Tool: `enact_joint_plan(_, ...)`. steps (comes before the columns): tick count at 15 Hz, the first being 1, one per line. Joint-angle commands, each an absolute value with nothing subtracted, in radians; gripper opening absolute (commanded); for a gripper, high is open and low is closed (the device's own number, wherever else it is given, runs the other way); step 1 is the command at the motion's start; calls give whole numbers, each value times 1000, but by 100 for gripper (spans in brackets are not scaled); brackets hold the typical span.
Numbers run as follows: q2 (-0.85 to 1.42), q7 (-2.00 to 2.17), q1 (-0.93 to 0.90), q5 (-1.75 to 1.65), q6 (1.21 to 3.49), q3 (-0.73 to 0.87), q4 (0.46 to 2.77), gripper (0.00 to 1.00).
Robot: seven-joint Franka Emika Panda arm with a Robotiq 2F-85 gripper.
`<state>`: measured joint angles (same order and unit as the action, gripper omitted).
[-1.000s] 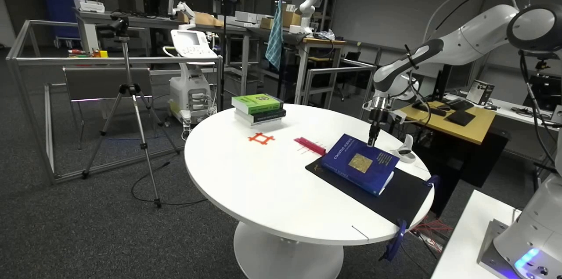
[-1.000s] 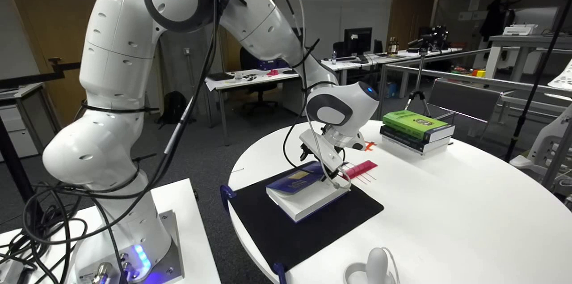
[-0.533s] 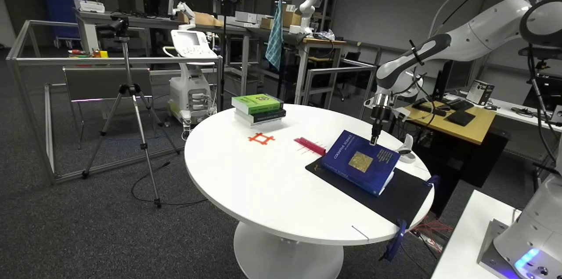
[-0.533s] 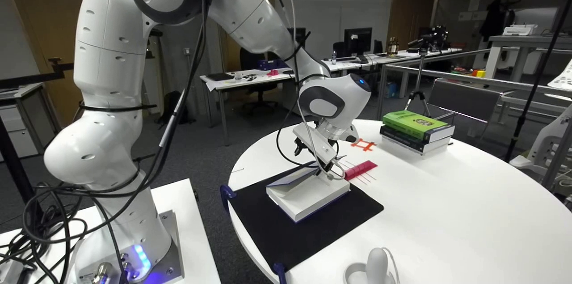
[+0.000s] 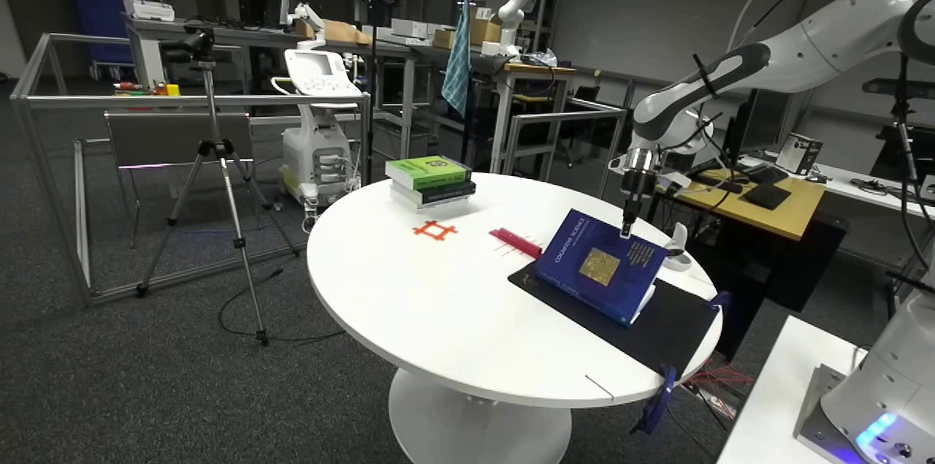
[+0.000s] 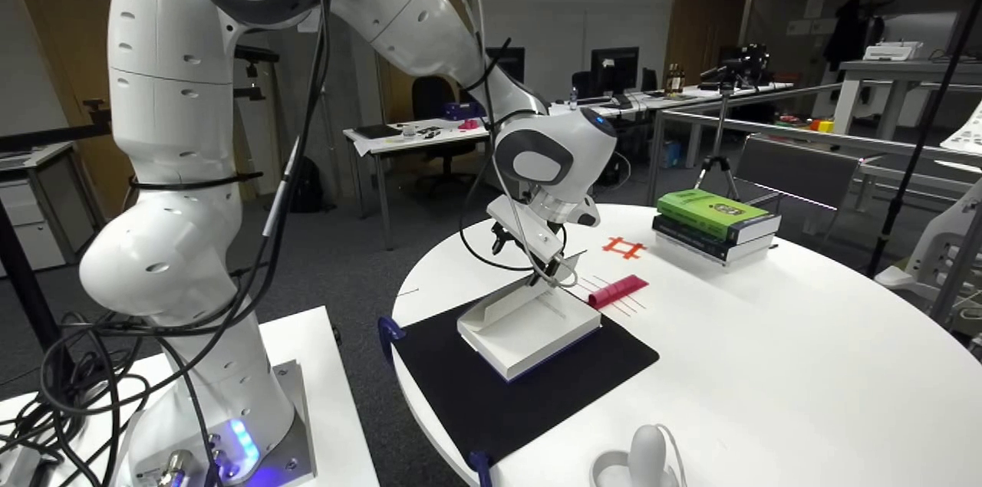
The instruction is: Open the book
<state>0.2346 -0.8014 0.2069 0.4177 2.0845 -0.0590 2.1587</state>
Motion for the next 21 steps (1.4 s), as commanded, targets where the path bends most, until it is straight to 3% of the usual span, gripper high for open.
enact_joint_plan(1, 131, -836, 174, 450, 2105, -48, 2246, 100)
enact_joint_plan(21, -41, -810, -25, 463, 2241, -78, 2443, 100)
